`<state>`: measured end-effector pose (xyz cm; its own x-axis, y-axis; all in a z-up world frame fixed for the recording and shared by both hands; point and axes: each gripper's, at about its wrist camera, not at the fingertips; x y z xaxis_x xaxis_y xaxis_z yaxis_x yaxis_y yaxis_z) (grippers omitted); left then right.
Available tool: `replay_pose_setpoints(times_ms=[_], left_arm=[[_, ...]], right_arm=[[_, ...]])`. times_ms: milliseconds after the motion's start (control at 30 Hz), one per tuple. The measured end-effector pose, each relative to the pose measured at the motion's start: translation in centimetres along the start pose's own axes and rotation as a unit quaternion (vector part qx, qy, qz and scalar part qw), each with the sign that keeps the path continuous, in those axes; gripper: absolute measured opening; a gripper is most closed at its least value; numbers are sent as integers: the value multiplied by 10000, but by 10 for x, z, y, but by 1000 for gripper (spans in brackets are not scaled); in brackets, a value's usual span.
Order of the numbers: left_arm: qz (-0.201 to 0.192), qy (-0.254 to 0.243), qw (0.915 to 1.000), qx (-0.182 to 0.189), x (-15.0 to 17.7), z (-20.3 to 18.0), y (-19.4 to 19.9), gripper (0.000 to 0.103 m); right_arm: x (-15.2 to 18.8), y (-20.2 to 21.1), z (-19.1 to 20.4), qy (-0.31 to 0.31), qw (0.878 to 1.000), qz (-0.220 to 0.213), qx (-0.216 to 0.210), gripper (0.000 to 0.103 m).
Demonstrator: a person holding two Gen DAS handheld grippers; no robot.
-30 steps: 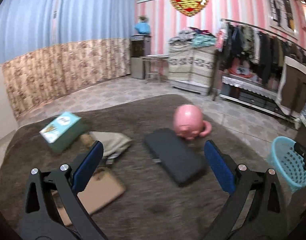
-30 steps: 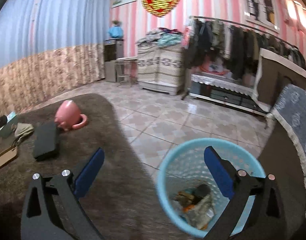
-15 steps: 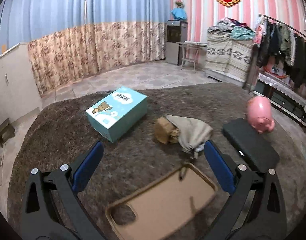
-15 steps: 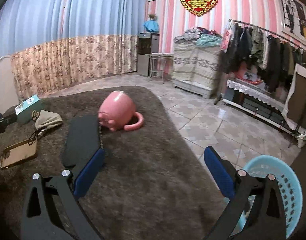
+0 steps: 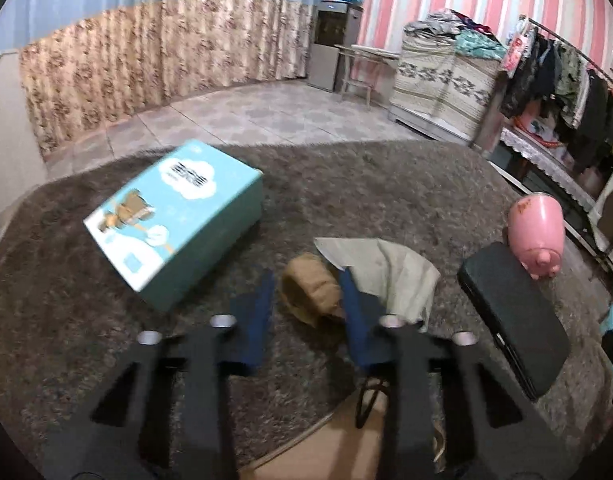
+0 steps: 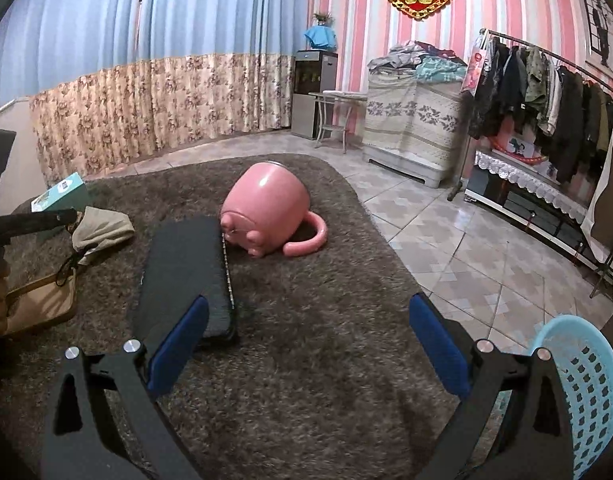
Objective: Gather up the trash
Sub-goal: 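Grasp the grey cloth bag with the right tool while the left tool grasps brown paper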
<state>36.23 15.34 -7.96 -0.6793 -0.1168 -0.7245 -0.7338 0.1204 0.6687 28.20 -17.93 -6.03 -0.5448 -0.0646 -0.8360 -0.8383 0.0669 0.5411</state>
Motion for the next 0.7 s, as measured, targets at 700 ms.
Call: replay_pose_setpoints(times_ms=[700], left_arm=[[-1046, 374, 9857, -1271, 43, 117, 102, 15]], right_arm=[[-18, -11, 132, 622, 9939, 85, -910, 98]])
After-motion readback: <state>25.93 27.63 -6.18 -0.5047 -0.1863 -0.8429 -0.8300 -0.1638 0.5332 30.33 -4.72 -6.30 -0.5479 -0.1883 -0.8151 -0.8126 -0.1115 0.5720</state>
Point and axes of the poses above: each gripper's, at about its wrist camera, not at the fingertips, and y roughly against the way its jaws point, z to its left, x to its underside, and after that the axes turned 4 degrees about x, right-handed
